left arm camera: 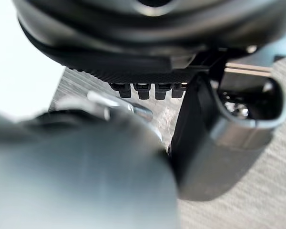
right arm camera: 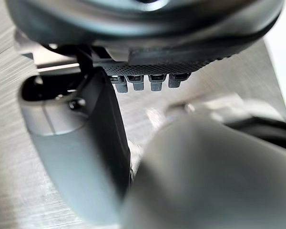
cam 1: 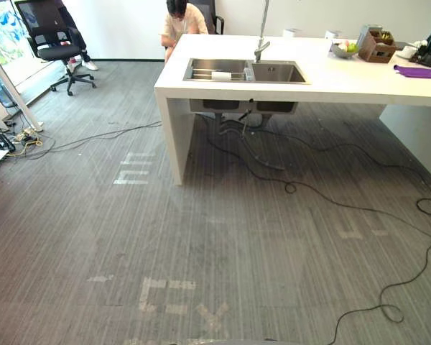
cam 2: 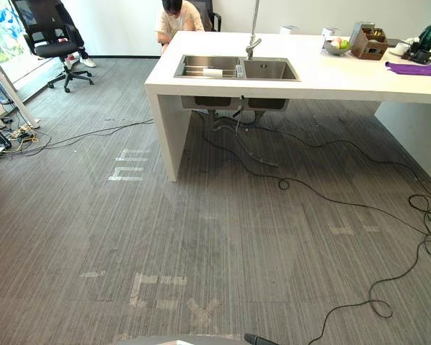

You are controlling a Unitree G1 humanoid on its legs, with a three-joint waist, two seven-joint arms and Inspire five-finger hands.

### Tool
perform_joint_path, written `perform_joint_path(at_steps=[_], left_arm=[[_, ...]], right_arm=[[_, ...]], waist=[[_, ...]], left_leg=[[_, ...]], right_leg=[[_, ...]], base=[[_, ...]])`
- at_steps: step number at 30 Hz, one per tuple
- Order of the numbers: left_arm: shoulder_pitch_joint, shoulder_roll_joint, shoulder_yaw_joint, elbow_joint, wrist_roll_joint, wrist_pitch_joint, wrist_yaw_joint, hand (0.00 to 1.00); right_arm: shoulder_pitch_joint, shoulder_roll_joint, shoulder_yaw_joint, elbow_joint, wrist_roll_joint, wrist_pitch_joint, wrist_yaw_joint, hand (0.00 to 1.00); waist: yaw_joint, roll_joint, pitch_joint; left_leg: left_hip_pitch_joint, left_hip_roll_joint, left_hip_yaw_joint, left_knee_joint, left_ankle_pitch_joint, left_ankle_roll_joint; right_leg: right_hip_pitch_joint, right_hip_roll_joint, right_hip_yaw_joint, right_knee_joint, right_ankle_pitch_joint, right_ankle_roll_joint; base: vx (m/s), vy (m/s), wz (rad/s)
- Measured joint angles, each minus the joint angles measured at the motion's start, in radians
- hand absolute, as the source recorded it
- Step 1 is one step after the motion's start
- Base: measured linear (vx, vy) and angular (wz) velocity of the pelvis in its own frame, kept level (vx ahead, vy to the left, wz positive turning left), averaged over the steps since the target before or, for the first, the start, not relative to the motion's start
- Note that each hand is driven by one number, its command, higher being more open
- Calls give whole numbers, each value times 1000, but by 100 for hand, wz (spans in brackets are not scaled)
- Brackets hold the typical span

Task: Walk over to the sink, pick up the cup, carry it to the dishwasher, place the cup inside the dishwasher, then close the dishwasher door

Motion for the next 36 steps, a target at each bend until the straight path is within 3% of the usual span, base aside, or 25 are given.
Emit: perform_joint_path(at_steps=[4,12,19,26,36], left_arm=[[-8,0,-4,13,2,-27,-16,100],[1,-6,-18,12,3,-145,-10,100],[20,-24,6,15,-80,-236,46,100],[37,-41,45,19,-143,-286,47,100],[44,-41,44,21,-131,-295,37,100]], right_arm=[[-18,3,14,0,-43,-44,-34,100],[-27,1,18,-1,3,-21,7,100],[-26,6,12,1,233,9,77,100],[-16,14,10,8,306,2,102,100],[-14,12,10,26,312,-3,109,100]], waist=[[-1,-1,10],[1,-2,19],[0,-6,21],[2,-13,23],[2,-24,16]], left_leg=[[6,-1,-27,-30,16,-7],[21,-1,-39,-41,18,-11],[35,-2,-36,-47,18,-11],[38,-12,-37,-47,20,-9],[38,-25,-50,-49,34,-2]], right_leg=[[0,-2,-36,0,-8,15],[17,-6,-76,12,-24,41],[18,-11,-77,31,-30,49],[18,-21,-84,41,-31,47],[19,-35,-102,44,-34,42]], base=[[6,-13,19],[-5,3,14],[-32,4,0],[-55,0,1],[-45,-10,4]])
